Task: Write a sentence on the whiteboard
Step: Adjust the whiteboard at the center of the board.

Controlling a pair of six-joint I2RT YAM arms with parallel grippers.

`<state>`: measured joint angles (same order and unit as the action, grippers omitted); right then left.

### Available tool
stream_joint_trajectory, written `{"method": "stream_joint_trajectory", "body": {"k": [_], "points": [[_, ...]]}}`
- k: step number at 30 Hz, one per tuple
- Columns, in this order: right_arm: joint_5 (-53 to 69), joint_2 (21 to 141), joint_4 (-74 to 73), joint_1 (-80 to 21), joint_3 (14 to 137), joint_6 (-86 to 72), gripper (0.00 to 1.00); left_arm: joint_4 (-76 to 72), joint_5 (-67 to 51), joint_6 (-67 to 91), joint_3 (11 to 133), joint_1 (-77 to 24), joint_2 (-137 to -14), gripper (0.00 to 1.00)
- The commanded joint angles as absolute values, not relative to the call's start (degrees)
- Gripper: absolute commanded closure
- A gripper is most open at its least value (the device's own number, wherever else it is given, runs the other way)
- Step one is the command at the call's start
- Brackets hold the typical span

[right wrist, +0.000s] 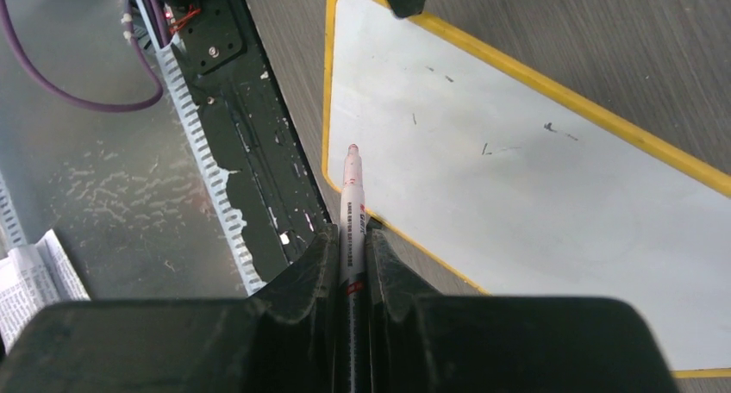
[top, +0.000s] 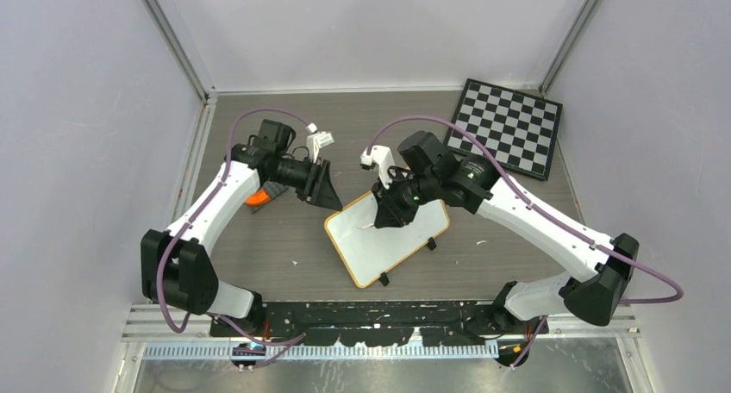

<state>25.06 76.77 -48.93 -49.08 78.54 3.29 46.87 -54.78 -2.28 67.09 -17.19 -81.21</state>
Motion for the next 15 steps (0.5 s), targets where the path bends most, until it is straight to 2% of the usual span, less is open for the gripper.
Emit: {"method": "stream_joint_trajectory", "body": {"k": [1, 4, 8, 15], "points": [[21.8, 77.3, -44.4, -50.0, 81.5, 1.8, 1.0, 49.3, -59.1, -4.6, 69.5, -17.9, -80.4, 0.56], [21.7, 78.1, -43.6, -51.0, 81.3, 1.8, 1.0, 49.7, -59.5, -4.7, 70.1, -18.7, -79.8, 0.54], [20.8, 78.8, -41.5, -52.0, 80.8, 1.0, 1.0, 51.6, -55.6, -6.3, 70.7, -21.0, -81.5, 0.57], [21.0, 78.7, -36.3, -52.5, 77.7, -1.8, 1.0, 51.1, -54.9, -5.0, 72.6, -21.2, -84.6, 0.77]]}}
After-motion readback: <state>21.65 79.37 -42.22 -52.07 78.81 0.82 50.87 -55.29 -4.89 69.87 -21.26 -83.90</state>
